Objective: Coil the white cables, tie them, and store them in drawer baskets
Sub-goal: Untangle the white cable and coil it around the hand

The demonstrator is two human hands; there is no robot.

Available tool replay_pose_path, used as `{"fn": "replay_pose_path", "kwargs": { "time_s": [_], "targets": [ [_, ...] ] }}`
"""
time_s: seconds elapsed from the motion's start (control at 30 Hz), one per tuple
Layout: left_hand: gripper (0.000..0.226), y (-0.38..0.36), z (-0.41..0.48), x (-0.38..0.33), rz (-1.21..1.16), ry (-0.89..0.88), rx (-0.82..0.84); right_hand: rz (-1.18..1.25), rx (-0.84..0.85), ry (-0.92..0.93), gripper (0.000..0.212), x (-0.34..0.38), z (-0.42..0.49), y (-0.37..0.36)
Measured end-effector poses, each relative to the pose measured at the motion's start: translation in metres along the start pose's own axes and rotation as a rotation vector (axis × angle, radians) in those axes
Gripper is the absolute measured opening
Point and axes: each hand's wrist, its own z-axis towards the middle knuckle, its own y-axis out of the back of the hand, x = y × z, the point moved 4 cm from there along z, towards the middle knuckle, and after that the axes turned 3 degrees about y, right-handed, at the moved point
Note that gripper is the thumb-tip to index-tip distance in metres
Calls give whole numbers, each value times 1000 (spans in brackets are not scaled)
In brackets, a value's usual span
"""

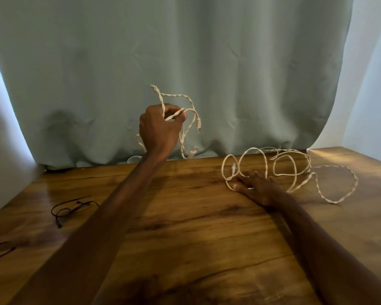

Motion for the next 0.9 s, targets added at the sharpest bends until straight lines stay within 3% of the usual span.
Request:
{"fn": "replay_pose_path", "kwargs": {
  "time_s": [0.13,0.27,0.37,0.43,0.5,0.6,0.7,0.77,0.9],
  "targets": [
    [19,-3,-7,9,61,44,81,26,-161,-20,62,-2,4,10],
    [20,-7,-16,29,78,121,190,94,-478,18,24,29,1,38],
    [26,-11,-20,42,48,163,328,341,-671,140,15,71,-9,52],
    [29,-13,-21,47,10,166,456,581,-608,144,30,96,-6,50],
    [29,-15,-23,47,-56,165,594,777,-441,128,44,113,4,43],
    [32,-17,-28,43,-92,119,748,868,-288,210,37,131,16,38],
    [38,-16,-26,39,-98,122,761,793,-293,309,19,139,22,39],
    [39,-14,-24,38,-118,163,737,760,-279,345,19,140,22,38],
    [40,-10,-16,43,-152,170,723,846,-300,271,16,130,22,37]
  ]
}}
